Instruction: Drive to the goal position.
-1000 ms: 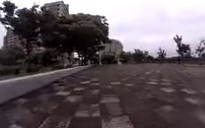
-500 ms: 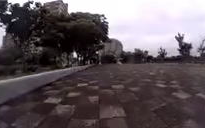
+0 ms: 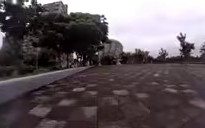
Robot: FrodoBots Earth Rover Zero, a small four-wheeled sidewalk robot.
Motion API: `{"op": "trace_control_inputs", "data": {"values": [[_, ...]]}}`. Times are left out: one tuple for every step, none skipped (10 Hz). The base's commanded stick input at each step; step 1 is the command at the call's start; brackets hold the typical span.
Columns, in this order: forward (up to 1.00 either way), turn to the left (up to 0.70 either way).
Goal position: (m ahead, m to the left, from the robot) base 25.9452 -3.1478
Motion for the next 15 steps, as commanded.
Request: {"op": "trace_control_inputs", "data": {"values": [[1.00,0.00],[1.00,0.00],[1.00,0.00],[1.00,0.00],[1.00,0.00],[1.00,0.00],[1.00,0.00],[1.00,0.00],[1.00,0.00],[1.00,0.00],[1.00,0.00],[1.00,0.00],[1.00,0.00],[1.00,0.00],[1.00,0.00]]}}
